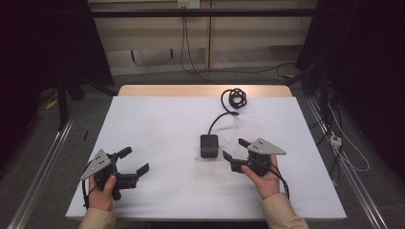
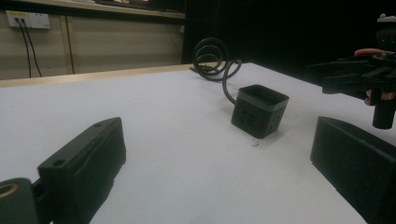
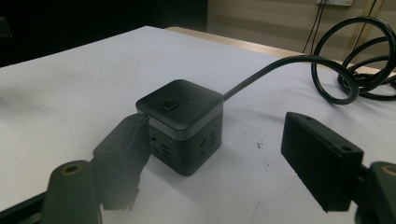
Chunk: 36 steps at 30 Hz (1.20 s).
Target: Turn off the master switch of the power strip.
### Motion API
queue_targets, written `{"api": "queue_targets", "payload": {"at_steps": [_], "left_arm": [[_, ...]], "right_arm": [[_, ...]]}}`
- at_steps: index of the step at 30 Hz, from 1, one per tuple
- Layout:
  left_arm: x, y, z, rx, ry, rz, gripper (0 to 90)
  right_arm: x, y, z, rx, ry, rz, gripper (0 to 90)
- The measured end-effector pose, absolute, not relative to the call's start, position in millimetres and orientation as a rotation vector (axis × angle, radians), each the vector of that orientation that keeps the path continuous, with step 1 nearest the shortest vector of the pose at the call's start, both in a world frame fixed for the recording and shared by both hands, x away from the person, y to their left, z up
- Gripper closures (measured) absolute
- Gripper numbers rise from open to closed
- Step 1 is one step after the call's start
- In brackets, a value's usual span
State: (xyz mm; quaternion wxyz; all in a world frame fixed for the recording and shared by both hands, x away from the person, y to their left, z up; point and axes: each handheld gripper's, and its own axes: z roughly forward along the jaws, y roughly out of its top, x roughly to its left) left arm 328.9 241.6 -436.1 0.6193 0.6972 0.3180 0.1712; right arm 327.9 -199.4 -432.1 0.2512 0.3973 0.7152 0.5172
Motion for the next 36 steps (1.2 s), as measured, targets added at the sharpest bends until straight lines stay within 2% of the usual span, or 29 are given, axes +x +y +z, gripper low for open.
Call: {"api": "queue_targets", "payload": {"at_steps": [36], "left_arm": [[329, 242, -437, 1.601, 0.733, 0.386, 3.1]], "right_arm": [[343, -186, -427, 1.092, 1.999, 1.442, 38.2]]}}
